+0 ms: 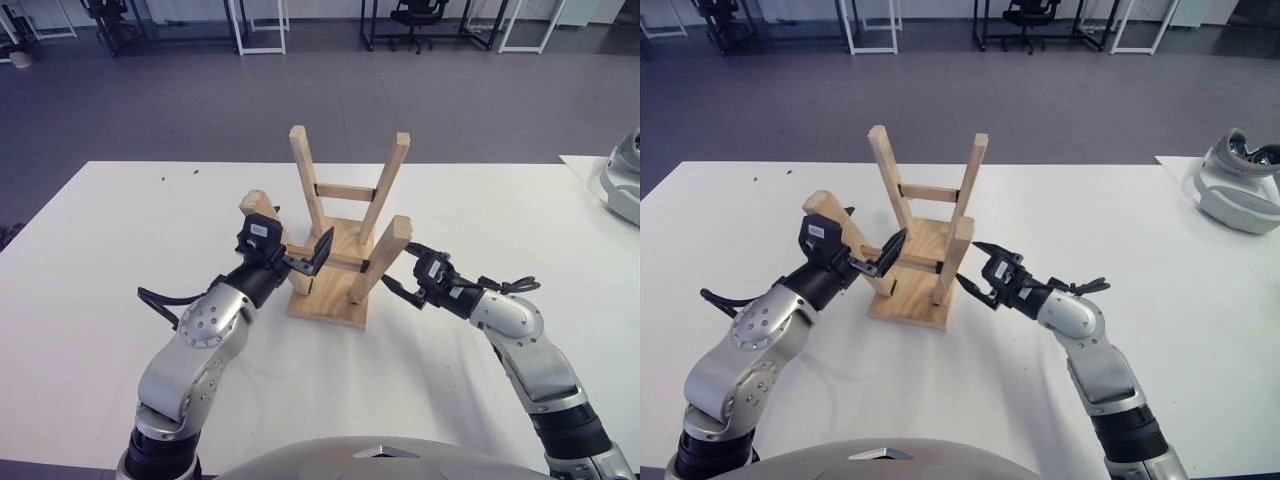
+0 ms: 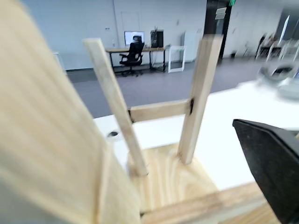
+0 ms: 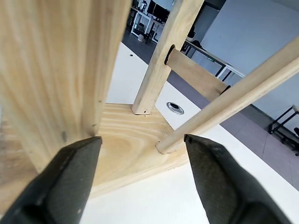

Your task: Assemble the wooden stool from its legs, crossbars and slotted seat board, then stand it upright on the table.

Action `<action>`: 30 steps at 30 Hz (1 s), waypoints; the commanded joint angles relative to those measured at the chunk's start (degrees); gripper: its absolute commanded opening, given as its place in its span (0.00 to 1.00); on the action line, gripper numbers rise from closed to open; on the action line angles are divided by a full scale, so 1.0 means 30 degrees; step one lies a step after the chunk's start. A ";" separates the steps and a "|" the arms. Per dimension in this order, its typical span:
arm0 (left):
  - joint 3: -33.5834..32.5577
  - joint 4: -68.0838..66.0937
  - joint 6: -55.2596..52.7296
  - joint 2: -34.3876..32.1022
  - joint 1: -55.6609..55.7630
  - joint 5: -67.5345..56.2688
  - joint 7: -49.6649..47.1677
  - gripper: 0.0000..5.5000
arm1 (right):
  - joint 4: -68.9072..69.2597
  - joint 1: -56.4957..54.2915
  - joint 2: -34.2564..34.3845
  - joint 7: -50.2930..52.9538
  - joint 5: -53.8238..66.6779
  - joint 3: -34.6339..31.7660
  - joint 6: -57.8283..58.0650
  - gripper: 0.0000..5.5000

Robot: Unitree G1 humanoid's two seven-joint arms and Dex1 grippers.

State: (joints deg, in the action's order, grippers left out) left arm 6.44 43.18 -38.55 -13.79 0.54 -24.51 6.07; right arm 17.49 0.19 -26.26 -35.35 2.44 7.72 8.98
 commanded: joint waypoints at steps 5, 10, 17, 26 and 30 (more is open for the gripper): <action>-0.4113 0.3220 -0.0498 0.0057 -0.0518 -0.7813 0.0993 0.98 | 0.0195 -0.0727 0.0418 0.3295 0.2892 -0.6353 0.3578 0.60; -0.8929 0.2066 0.0408 -0.3922 0.5576 -1.3081 -0.0013 0.98 | 0.5322 -0.3088 0.1616 0.4809 1.1107 -0.9197 0.6218 0.60; -0.3955 -0.4982 -0.0080 -0.7272 0.6508 -0.8826 0.4759 0.98 | 0.6176 -0.5677 0.0302 0.7442 1.6857 -0.5701 1.1445 0.60; -0.1366 -0.7228 0.1287 -0.5377 0.5642 -0.5827 0.5125 0.98 | 0.5050 -0.4467 0.0820 0.8431 1.5531 -0.4258 1.1687 0.60; -0.6378 -0.4955 0.1751 -0.4105 0.8027 -1.0705 0.2004 0.98 | 0.5686 -0.4723 0.1885 0.9733 1.5592 -0.6688 0.9615 0.60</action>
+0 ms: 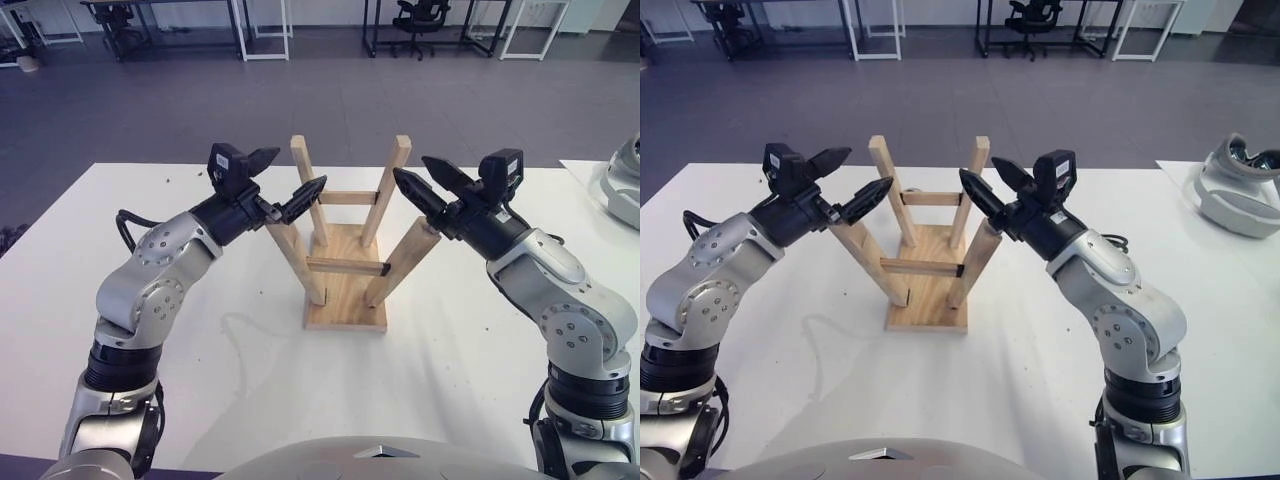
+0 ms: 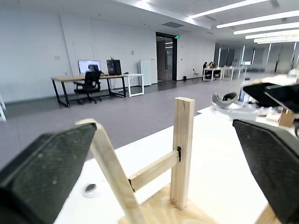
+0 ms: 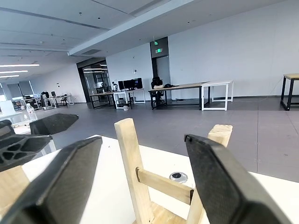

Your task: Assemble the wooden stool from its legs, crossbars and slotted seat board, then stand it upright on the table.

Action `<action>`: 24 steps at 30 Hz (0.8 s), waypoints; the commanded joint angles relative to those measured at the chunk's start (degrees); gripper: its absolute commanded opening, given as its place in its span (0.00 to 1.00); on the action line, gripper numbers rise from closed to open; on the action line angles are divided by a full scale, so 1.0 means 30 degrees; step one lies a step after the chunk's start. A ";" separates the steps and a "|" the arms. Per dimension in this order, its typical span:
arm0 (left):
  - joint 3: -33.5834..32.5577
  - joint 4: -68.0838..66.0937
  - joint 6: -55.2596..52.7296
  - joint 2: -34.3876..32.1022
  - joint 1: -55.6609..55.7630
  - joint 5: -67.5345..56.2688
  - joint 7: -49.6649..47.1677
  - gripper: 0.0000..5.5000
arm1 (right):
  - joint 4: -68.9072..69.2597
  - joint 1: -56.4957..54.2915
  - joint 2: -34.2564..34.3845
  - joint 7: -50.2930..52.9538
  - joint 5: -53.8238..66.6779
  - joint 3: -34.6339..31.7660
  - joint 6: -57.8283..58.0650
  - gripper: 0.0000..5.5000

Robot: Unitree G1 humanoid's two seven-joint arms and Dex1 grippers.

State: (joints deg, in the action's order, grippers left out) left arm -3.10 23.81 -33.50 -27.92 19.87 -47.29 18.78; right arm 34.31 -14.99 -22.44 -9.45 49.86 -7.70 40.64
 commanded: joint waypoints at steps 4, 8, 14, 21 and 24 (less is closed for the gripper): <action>-0.7308 0.3877 0.0600 0.1078 -0.1346 -0.4524 -0.6056 0.98 | 0.1741 0.4386 0.0626 0.2011 -0.1887 -0.2445 -0.1534 0.60; -0.4583 0.6298 -0.0691 0.2529 -0.7711 -0.1277 -0.8859 0.98 | 0.3899 0.8738 0.0576 0.2198 -0.3573 -0.1790 -0.1612 0.60; -0.1623 0.6622 -0.0895 0.4038 -0.6713 0.0237 -0.9784 0.98 | 0.4443 0.7854 0.0834 0.2440 -0.4075 -0.0706 -0.1553 0.60; -0.0354 0.7867 -0.2664 0.4249 -0.6866 0.0360 -1.1006 0.98 | 0.5176 0.6379 0.0167 0.1273 -0.4724 0.1831 -0.1038 0.60; 0.1389 0.7670 -0.3154 0.3999 -0.6413 0.1580 -1.0619 0.98 | 0.5272 0.5714 -0.0428 0.0877 -0.4777 0.2385 -0.0491 0.60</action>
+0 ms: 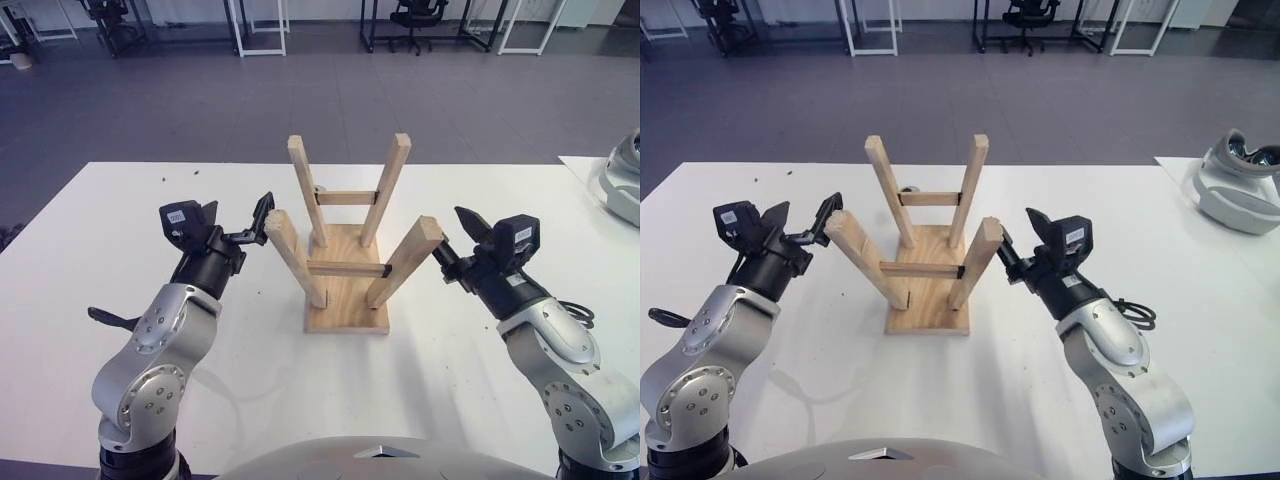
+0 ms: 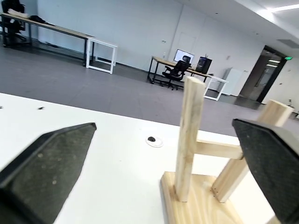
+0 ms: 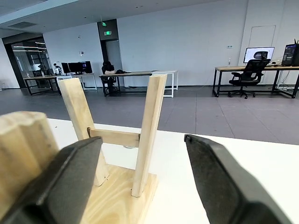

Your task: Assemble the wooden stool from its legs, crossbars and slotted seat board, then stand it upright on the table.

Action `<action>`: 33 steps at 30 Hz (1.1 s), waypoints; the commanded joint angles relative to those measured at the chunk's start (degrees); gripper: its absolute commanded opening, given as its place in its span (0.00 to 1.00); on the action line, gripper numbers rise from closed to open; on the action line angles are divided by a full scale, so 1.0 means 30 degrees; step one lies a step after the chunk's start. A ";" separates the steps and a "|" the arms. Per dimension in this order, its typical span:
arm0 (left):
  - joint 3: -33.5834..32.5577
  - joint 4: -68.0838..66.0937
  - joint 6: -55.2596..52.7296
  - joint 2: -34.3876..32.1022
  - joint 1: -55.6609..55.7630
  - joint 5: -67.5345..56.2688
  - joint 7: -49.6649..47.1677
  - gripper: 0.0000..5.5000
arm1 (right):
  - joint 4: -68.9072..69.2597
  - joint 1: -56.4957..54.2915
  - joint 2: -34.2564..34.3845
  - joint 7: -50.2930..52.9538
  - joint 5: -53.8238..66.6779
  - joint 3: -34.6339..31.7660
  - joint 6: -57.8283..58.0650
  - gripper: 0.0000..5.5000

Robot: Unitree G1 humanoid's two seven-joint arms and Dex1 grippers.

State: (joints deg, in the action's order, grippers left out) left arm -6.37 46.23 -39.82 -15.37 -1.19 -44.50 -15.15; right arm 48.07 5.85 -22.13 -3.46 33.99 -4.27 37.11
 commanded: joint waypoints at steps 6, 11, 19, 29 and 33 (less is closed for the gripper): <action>0.5618 -0.0074 -0.1170 -0.0736 0.2223 0.3582 0.2352 0.98 | 0.0576 -0.2528 -0.1308 -0.1560 0.1066 0.1635 0.2188 0.60; 0.6574 -0.0054 -0.1667 -0.0299 0.3706 0.4664 0.2797 0.98 | 0.1026 -0.3111 -0.1414 -0.1572 0.1166 0.2096 0.3051 0.60; 0.5629 0.0230 -0.1371 -0.0700 0.1998 0.5153 0.3365 0.98 | 0.0395 -0.3299 -0.1487 -0.2191 0.1074 0.0914 0.3150 0.60; 0.0538 -0.3336 0.3664 -0.4221 0.0097 0.6813 0.8780 0.98 | -0.2608 -0.4093 -0.1779 -0.3672 0.0746 -0.2648 0.1432 0.60; -0.2055 -0.5375 0.4325 -0.5027 0.3258 0.5830 1.0079 0.98 | -0.4047 -0.5592 -0.2073 -0.4506 0.1508 -0.3755 0.1049 0.60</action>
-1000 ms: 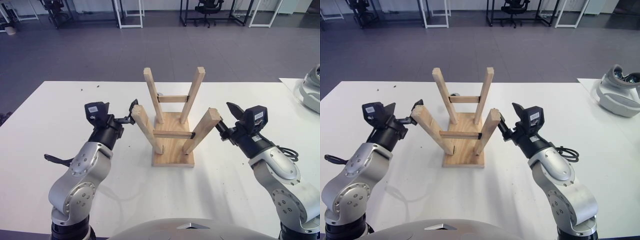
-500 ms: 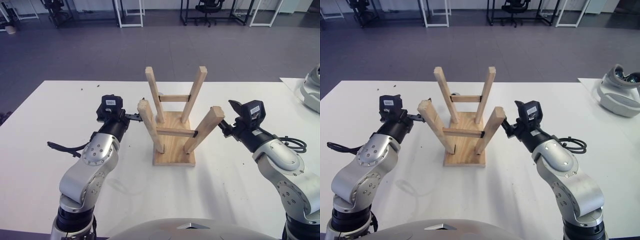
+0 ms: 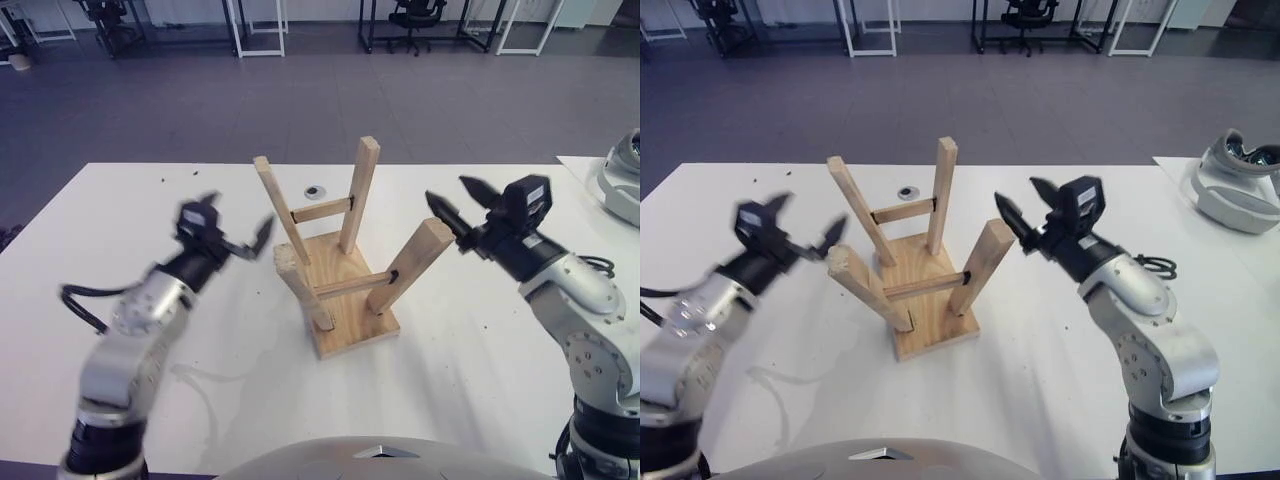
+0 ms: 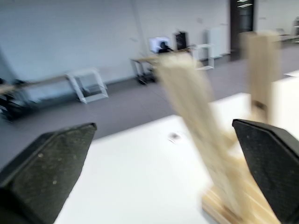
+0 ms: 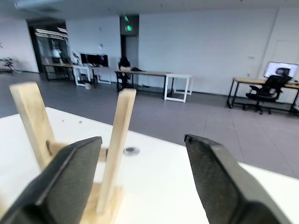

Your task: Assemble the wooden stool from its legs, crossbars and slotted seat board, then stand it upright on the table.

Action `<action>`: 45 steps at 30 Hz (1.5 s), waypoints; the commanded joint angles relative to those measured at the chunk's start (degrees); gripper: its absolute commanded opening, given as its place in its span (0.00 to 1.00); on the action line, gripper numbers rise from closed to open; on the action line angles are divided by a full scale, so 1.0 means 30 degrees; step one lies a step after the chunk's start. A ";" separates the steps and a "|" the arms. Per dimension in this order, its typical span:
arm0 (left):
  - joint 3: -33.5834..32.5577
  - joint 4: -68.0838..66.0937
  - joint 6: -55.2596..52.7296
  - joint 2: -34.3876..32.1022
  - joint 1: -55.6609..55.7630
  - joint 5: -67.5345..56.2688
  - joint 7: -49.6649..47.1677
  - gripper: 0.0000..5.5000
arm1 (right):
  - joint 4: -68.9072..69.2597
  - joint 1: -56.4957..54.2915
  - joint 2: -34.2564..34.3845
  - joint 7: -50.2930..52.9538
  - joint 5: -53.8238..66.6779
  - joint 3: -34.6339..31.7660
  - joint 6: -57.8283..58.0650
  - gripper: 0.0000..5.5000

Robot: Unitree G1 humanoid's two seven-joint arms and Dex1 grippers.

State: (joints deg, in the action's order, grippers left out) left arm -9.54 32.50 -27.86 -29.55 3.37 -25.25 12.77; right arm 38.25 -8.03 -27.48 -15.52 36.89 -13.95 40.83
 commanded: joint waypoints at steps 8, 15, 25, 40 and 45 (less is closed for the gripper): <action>-0.3157 0.3616 -0.2405 -0.0270 0.6539 -1.7420 -0.3362 0.98 | -0.2538 -0.6129 -0.1520 -0.0582 1.3331 -0.3622 0.2022 0.60; 0.3935 0.3559 -0.2135 -0.0223 -0.0513 -0.8785 -0.1835 0.98 | -0.3575 -0.1398 -0.2922 -0.0816 0.7309 0.3290 0.3648 0.60; 0.6220 0.2142 0.1052 -0.0102 -0.1016 -0.3438 0.0206 0.98 | -0.2799 -0.2703 -0.2036 -0.1438 0.8779 0.2463 0.2424 0.60; -0.7286 -0.2487 -0.1454 -0.3961 0.0399 -1.4674 0.5751 0.98 | -0.5293 -0.1671 -0.3020 -0.9735 0.4641 0.4583 -0.2357 0.60; -0.7821 -0.5958 -0.1245 -0.7005 -0.6741 -1.0006 1.4222 0.98 | -0.1502 -0.2635 -0.2883 -0.8600 0.2436 0.5954 -0.2706 0.60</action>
State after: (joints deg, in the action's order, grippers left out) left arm -34.13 15.07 -33.02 -47.66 -12.94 -60.36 51.06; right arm 32.64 -12.93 -35.10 -42.79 46.80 5.25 34.07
